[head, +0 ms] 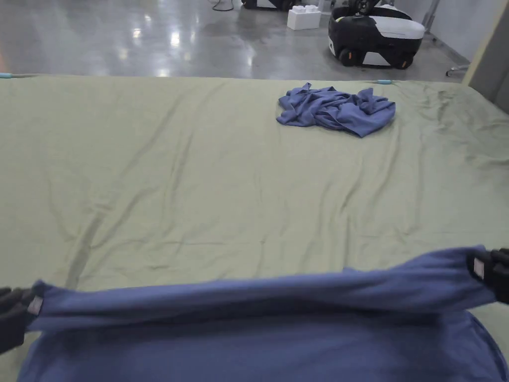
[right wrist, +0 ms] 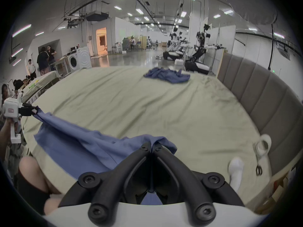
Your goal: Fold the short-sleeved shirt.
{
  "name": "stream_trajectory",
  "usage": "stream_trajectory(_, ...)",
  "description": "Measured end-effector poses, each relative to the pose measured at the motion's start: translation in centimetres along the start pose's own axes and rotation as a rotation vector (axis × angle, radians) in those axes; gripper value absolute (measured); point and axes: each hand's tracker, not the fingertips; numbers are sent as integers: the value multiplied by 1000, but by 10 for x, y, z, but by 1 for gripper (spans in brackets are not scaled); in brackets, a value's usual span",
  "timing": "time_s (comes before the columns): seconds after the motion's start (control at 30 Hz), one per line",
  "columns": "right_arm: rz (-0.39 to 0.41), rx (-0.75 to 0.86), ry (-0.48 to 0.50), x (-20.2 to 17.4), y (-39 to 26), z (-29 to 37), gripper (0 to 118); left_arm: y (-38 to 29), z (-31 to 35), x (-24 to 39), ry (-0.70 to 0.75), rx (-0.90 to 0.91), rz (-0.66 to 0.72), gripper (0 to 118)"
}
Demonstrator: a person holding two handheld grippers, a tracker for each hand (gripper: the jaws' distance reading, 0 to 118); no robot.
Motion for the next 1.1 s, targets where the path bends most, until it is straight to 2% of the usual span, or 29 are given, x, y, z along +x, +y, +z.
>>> stream_trajectory(0.13, -29, -65, -17, -1, -50, 6, 3, -39, 0, 7, -26, -71, 23, 0)
stream_trajectory(0.23, 18, -93, -74, -2, -78, 5, 3, -56, 1, 6, -22, -75, 10, 0)
stream_trajectory(0.3, -14, -132, -67, 2, -93, -3, 3, -62, -2, 1, -37, -92, 73, 0)
stream_trajectory(0.5, 14, -143, -136, 2, -111, -12, 3, -71, -6, -4, -68, -117, 65, 0)
stream_trajectory(0.57, 20, -149, -143, 2, -115, -19, 4, -74, -10, -5, -69, -144, 42, 4)
stream_trajectory(0.6, 45, -160, -157, 0, -117, -24, 13, -76, -12, -8, -77, -138, 42, 15)
stream_trajectory(0.63, 73, -173, -163, -1, -119, -27, 38, -76, -12, -10, -76, -137, 45, 29)
stream_trajectory(0.67, 75, -166, -167, -3, -120, -25, 77, -78, -11, -14, -74, -132, 71, 61)
stream_trajectory(0.7, 85, -171, -198, -3, -120, -20, 111, -78, -7, -19, -57, -130, 112, 112)
stream_trajectory(0.73, 74, -189, -225, -1, -118, -14, 118, -75, 2, -18, 3, -146, 121, 118)
stream_trajectory(0.77, 33, -195, -226, 4, -118, 0, 117, -73, 12, -20, 77, -181, 96, 118)
stream_trajectory(0.83, -49, -86, -201, 5, -115, 43, 117, -76, 45, -23, 17, -45, 64, 118)
stream_trajectory(0.9, -120, -37, -167, -1, -110, 79, 116, -79, 77, -26, -34, -18, 126, 118)
stream_trajectory(0.93, -138, -26, -133, -8, -106, 94, 112, -81, 90, -31, -73, -13, 180, 118)
stream_trajectory(0.97, -160, 10, -82, -20, -102, 113, 97, -83, 102, -37, -174, -2, 274, 118)
stream_trajectory(1.0, -182, 67, -38, -30, -98, 125, 36, -85, 111, -41, -270, 14, 372, 101)
stream_trajectory(1.03, -181, 102, -17, -41, -95, 129, 3, -86, 115, -45, -351, 22, 441, 56)
stream_trajectory(1.07, -198, 135, -50, -54, -90, 134, 2, -86, 114, -54, -385, 36, 486, 0)
stream_trajectory(1.1, -175, 123, -33, -62, -83, 138, 2, -89, 109, -55, -383, 69, 523, 0)
